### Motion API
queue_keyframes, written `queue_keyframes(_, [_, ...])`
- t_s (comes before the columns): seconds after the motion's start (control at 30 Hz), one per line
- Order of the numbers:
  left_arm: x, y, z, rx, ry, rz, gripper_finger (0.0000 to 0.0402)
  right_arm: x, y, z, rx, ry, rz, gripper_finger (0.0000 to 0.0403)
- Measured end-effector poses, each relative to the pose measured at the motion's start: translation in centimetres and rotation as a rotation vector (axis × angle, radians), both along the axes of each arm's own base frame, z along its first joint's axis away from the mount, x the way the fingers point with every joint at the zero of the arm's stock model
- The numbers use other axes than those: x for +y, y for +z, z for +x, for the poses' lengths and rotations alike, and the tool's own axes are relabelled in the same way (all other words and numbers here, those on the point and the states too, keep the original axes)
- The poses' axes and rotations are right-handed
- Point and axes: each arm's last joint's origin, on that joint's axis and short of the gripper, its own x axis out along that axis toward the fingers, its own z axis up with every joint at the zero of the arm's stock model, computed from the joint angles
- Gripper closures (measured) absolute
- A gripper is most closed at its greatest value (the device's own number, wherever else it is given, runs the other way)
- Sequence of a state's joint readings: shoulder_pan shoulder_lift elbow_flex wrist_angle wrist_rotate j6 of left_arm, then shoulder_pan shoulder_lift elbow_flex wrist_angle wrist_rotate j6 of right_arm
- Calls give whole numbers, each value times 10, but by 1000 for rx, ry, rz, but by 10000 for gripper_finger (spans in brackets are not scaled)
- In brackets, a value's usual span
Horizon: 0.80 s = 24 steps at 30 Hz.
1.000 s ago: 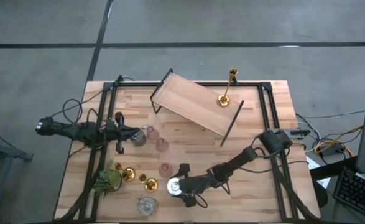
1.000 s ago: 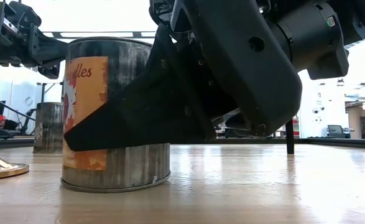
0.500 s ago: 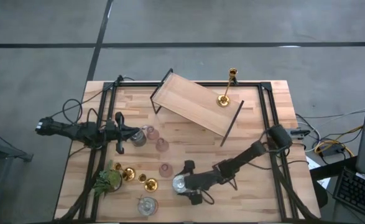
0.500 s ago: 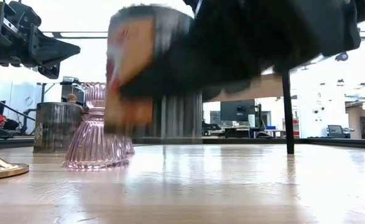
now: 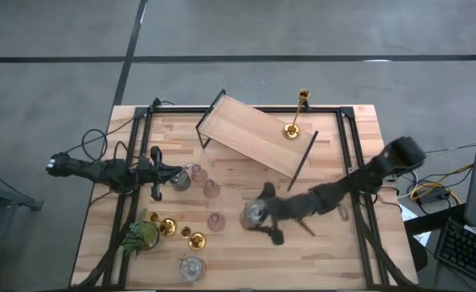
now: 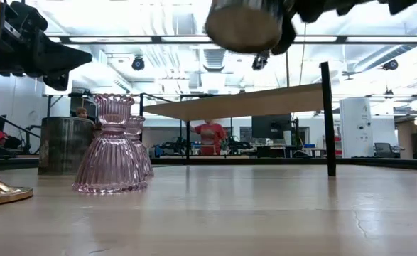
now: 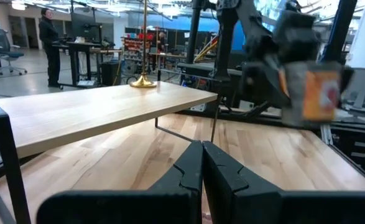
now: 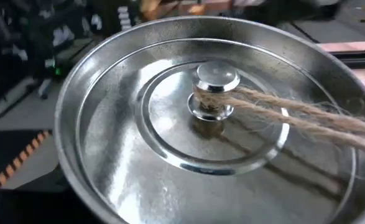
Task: Pick & Place candle stick holders
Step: Put the bottom right silver scented candle on the shelf
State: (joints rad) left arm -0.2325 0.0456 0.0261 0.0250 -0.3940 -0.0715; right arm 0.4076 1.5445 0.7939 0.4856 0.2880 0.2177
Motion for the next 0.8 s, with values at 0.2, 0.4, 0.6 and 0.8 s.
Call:
queue_keyframes(0.2, [0,0,0,2,0,0,390,-33,28,-27,88,-138,-42,50])
queue_keyframes(0.4, [0,0,0,2,0,0,390,-58,50,-46,74,-294,-92,51])
queue_keyframes(0.6, [0,0,0,2,0,0,390,-79,55,-55,106,-366,-93,50])
queue_keyframes(0.8, [0,0,0,2,0,0,390,-104,48,-57,195,-479,-122,51])
